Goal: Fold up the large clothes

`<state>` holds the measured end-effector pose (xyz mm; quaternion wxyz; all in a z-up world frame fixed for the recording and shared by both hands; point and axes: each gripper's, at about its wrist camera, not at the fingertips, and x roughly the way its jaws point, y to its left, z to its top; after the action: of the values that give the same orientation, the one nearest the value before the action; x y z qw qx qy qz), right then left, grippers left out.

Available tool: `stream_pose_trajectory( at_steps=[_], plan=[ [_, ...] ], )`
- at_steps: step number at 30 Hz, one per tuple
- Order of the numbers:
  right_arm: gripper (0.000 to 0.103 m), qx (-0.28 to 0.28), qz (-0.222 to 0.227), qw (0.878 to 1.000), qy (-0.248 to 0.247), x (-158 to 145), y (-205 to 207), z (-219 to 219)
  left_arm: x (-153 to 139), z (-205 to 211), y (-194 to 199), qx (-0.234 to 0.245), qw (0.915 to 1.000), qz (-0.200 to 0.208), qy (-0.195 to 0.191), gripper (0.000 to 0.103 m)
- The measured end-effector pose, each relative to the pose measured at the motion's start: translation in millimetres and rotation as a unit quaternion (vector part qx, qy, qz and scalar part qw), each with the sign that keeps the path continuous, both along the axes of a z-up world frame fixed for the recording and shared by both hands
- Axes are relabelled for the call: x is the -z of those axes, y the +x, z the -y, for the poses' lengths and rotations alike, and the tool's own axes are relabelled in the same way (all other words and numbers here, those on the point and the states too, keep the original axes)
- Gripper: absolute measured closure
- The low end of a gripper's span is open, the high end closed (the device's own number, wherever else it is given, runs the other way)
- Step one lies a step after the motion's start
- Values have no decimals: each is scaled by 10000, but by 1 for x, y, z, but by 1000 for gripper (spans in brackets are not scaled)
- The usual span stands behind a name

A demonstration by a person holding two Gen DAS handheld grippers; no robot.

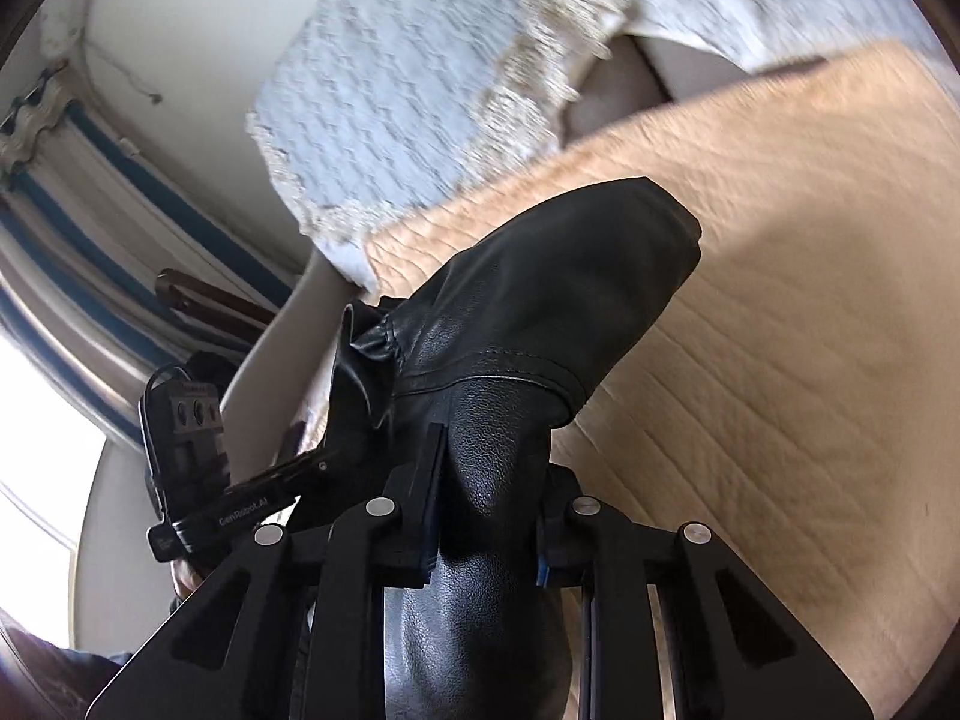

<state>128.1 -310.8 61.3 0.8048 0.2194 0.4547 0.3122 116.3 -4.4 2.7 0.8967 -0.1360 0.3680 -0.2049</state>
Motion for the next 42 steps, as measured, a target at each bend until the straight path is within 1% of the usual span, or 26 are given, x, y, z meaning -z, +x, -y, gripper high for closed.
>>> stream_pose_trajectory(
  at_steps=[3,7,9,12,14,15,17,18,19,20,21,22,23,24,26,27,30,32,34,36,37,38,40,42],
  plan=[
    [79,-84,103,9999,-10,-4,24,-18,-16,-10,14,-106,9997,185,126,81],
    [79,-234,219,9995,21,-9,64,-43,-34,-33,47,-305,9988,334,185,81],
    [79,-300,239,9993,28,-9,85,-57,-39,-44,64,-381,9983,382,197,81],
    [79,-376,183,9991,-38,2,117,-74,-40,-61,93,-485,9978,385,225,81],
    [76,-371,54,9992,-119,18,134,-83,-33,-70,115,-542,9977,319,255,81],
    [75,-353,-40,9992,-202,29,145,-89,-25,-74,127,-563,9976,264,308,81],
    [69,-293,-346,9980,-442,60,162,-97,-6,-78,148,-672,9970,46,392,80],
    [68,-208,-499,9964,-655,74,167,-98,8,-80,158,-712,9960,-84,527,78],
    [67,-160,-550,9954,-773,82,167,-98,22,-83,166,-776,9945,-218,663,76],
    [66,-154,-577,9954,-745,88,168,-97,32,-88,170,-845,9938,-308,654,70],
    [64,-142,-576,9962,-640,89,165,-94,37,-93,170,-837,9945,-318,535,68],
    [64,-130,-529,9962,-675,87,162,-93,38,-99,167,-824,9953,-278,417,67],
    [64,-112,-398,9957,-833,82,156,-92,37,-103,163,-854,9952,-238,416,65],
    [64,-108,-281,9950,-952,76,150,-93,35,-105,158,-882,9948,-189,474,65],
    [64,-151,-26,9934,-1134,61,135,-96,25,-102,141,-972,9922,-48,782,65],
    [64,-188,84,9931,-1159,57,127,-96,17,-101,132,-1007,9910,102,879,68],
    [64,-350,389,9904,-1281,42,104,-106,-5,-92,94,-789,9919,596,798,68],
    [64,-478,469,9880,-1394,41,86,-113,-11,-79,71,-651,9902,842,899,68],
    [64,-581,504,9847,-1565,47,76,-120,-3,-69,64,-584,9890,839,1066,68],
    [64,-703,455,9801,-1797,60,69,-131,17,-68,70,-627,9889,588,1215,68],
    [64,-698,479,9777,-1921,66,66,-135,29,-71,76,-649,9901,406,1173,68],
    [64,-703,519,9764,-1975,68,66,-138,37,-75,78,-668,9912,355,1089,67],
    [64,-655,540,9744,-2080,71,65,-141,41,-76,77,-720,9906,425,1079,67],
    [64,-606,515,9749,-2078,68,64,-138,39,-75,76,-790,9897,429,1118,67]
  ],
)
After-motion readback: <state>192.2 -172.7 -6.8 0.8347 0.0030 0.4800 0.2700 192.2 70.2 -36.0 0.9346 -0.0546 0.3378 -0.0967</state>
